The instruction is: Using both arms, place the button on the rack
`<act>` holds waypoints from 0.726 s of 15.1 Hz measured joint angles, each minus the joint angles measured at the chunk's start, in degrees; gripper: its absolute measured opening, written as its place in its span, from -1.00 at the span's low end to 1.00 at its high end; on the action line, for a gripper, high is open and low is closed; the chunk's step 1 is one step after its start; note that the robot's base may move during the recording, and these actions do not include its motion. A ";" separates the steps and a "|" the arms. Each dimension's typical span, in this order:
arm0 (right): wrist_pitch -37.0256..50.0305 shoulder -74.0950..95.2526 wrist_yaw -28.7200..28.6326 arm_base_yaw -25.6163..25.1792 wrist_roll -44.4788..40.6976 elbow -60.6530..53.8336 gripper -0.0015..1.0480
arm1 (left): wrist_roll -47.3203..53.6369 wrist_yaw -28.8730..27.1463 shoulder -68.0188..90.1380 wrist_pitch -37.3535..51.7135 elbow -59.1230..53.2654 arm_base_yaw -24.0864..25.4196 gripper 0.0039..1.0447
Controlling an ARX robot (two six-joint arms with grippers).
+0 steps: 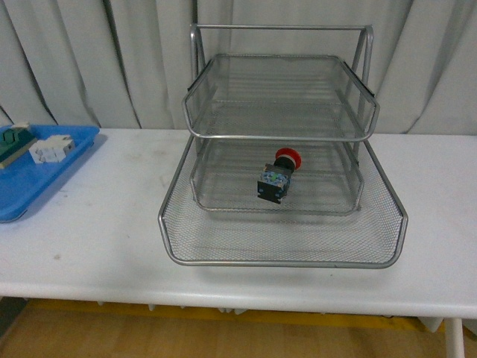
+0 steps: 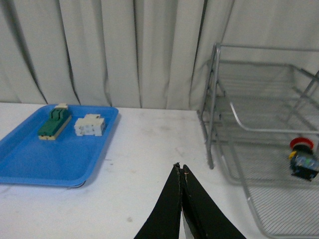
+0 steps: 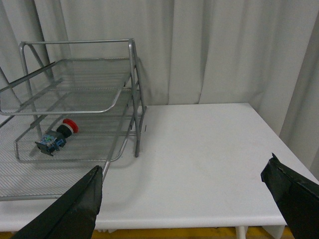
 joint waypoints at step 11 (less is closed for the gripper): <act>0.00 0.00 0.00 0.00 0.00 0.00 0.87 | 0.37 7.80 -16.09 -9.01 -6.62 7.56 -0.97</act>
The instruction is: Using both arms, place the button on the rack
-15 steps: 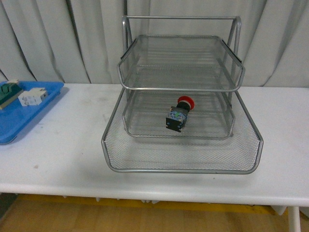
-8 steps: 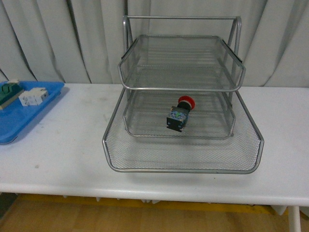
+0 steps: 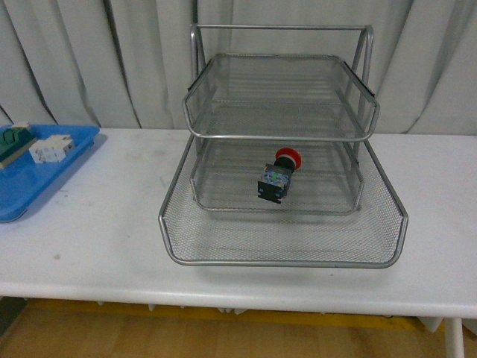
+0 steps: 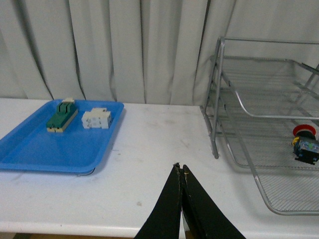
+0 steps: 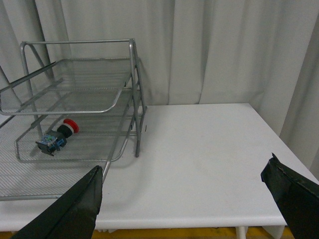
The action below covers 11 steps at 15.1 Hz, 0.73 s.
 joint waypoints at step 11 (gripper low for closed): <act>0.02 0.00 0.00 0.00 0.00 0.00 0.87 | 0.00 0.00 -11.74 -10.99 0.00 0.00 -0.97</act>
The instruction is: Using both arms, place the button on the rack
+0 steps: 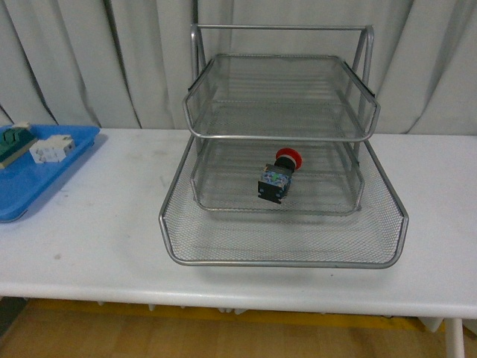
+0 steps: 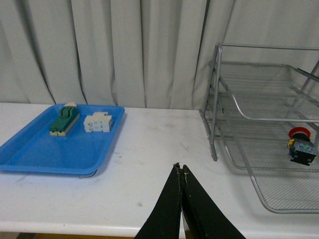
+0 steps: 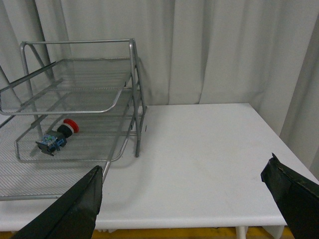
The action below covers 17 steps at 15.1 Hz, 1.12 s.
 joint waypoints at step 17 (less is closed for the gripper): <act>27.26 54.36 5.92 5.31 6.91 23.82 0.87 | 0.02 -0.02 -9.11 -9.79 0.02 -0.02 0.88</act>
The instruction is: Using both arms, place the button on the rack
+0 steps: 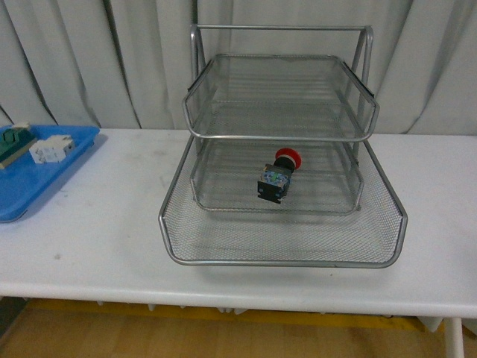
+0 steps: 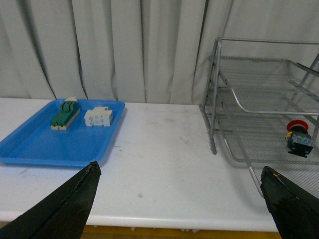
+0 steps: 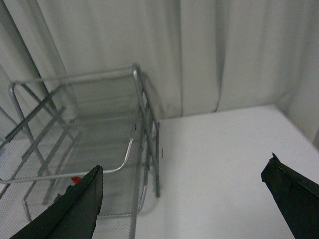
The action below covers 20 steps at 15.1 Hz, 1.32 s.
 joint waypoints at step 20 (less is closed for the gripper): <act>-27.02 49.27 -5.14 28.89 10.43 30.88 -0.97 | 0.00 0.00 0.00 0.00 0.00 0.00 0.88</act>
